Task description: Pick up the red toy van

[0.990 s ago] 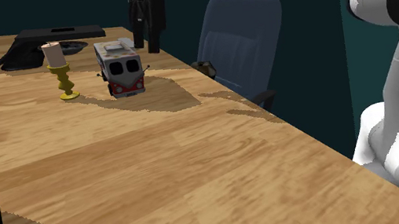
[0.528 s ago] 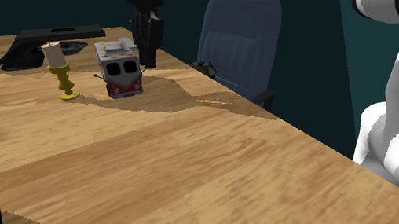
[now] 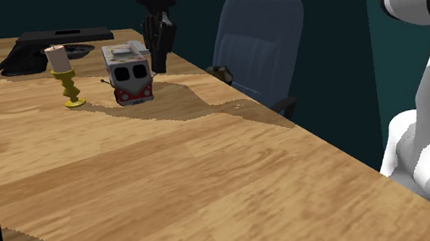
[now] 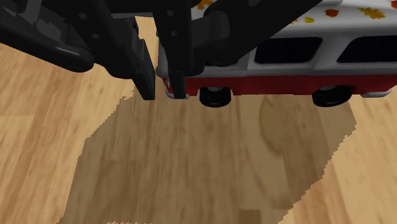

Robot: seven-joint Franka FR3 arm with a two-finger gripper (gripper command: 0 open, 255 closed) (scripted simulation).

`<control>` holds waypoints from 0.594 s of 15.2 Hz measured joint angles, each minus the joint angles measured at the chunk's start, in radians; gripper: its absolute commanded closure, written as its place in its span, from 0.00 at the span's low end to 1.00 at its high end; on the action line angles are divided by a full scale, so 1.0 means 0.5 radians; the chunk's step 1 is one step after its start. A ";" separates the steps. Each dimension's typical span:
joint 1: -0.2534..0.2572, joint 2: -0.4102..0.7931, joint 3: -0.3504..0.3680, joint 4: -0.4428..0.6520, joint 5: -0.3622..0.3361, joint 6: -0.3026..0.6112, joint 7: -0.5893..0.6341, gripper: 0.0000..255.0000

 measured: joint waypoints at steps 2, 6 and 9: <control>0.002 0.023 0.001 0.062 -0.003 -0.043 0.008 1.00; 0.008 0.092 0.004 0.262 -0.013 -0.174 0.034 1.00; 0.014 0.145 0.007 0.422 -0.019 -0.280 0.051 1.00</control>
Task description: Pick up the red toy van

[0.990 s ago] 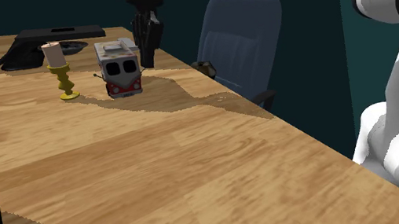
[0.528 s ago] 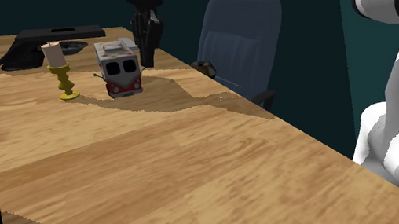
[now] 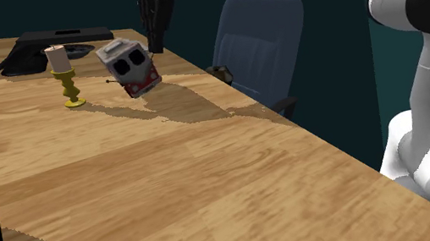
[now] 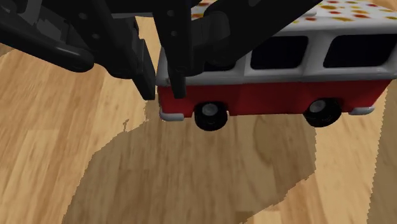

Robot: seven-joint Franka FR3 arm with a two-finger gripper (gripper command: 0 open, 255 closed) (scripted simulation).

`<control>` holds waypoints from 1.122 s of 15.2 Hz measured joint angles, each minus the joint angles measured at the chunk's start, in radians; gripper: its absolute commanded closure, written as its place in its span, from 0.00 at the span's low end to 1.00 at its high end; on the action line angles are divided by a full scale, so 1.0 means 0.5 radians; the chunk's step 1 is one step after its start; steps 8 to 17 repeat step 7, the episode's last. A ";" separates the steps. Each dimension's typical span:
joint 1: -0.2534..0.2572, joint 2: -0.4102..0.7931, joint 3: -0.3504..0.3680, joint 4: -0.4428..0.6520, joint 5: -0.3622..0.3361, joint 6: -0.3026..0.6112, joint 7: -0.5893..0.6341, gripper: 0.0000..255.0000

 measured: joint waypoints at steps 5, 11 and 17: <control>0.019 0.133 0.008 0.339 -0.018 -0.205 0.042 1.00; 0.032 0.217 0.011 0.518 -0.029 -0.301 0.061 1.00; 0.032 0.217 0.011 0.518 -0.029 -0.301 0.061 1.00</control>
